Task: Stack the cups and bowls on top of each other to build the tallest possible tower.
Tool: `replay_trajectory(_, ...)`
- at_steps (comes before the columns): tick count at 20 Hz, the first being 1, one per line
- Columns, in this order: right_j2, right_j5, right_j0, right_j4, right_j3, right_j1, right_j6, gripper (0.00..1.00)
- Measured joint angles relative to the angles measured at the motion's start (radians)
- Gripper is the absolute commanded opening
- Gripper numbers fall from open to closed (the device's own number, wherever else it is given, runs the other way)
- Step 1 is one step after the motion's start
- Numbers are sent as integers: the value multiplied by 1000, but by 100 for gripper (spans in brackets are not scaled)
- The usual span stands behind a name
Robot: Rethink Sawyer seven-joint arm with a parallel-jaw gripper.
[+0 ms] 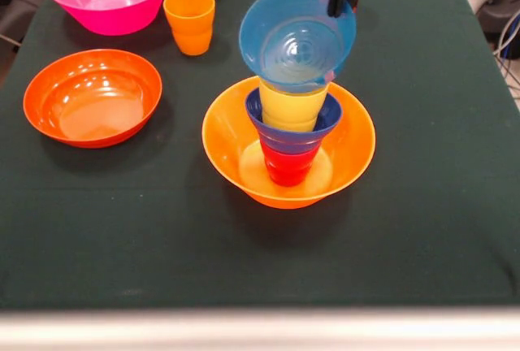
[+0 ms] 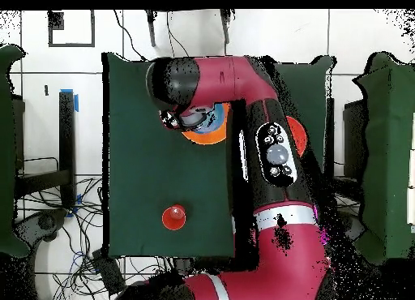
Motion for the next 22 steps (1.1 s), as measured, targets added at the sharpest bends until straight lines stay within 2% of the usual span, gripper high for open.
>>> replay_trajectory(9, -53, 0, 14, -73, -32, -31, 0, 0)
replay_trajectory(22, -56, 0, 28, -101, -138, -16, 0, 0)
